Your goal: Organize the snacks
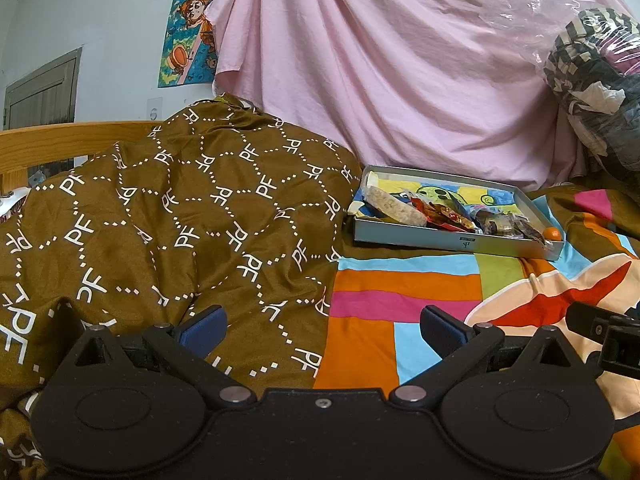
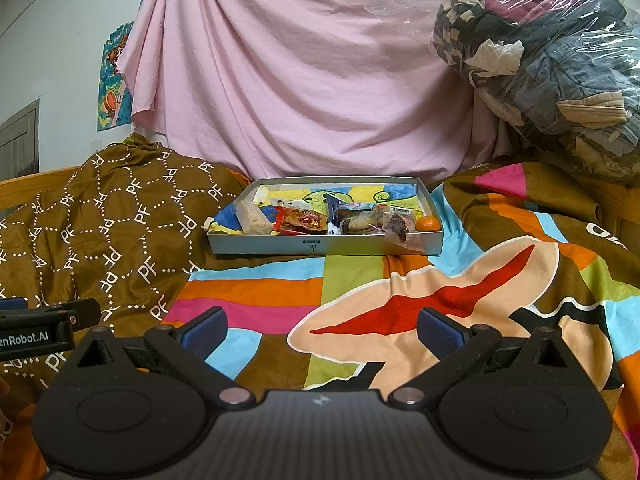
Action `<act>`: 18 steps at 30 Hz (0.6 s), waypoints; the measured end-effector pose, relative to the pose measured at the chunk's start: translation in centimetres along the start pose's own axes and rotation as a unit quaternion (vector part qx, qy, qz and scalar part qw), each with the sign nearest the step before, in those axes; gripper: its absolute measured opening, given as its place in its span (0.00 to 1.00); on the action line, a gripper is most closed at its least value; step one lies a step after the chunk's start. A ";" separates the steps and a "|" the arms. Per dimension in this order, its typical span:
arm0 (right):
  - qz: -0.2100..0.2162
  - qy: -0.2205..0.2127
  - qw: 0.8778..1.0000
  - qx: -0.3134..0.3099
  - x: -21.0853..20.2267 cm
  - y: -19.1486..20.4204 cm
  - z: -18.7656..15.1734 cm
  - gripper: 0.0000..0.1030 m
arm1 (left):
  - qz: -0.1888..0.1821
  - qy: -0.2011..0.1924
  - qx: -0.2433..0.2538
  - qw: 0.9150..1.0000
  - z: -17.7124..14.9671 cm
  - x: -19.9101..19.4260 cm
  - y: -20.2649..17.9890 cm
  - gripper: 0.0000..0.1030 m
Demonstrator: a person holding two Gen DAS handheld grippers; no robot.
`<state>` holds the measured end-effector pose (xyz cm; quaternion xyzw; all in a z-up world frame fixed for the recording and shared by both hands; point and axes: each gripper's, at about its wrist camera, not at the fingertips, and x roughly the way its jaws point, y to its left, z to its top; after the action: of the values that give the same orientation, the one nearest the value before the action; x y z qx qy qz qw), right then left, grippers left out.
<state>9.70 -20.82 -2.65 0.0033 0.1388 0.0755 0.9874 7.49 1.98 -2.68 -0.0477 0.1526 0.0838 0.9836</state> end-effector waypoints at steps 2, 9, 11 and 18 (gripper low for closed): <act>0.000 0.000 1.000 0.000 0.0 0.0 0.0 1.00 | 0.000 0.000 0.000 1.000 0.0 0.0 0.0 0.99; 0.000 0.000 1.000 0.000 0.0 0.0 0.0 1.00 | 0.000 0.000 0.002 1.000 0.0 0.0 0.0 0.99; 0.000 0.001 1.000 0.000 0.1 0.0 0.0 1.00 | 0.002 0.001 0.005 1.000 0.1 -0.1 -0.1 0.99; -0.001 0.001 1.000 -0.001 0.0 0.1 0.0 1.00 | 0.009 -0.004 0.012 1.000 0.4 -0.4 -0.4 0.99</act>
<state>9.71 -20.73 -2.68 0.0022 0.1402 0.0749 0.9873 7.31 1.61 -2.16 -0.0339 0.1506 0.0913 0.9838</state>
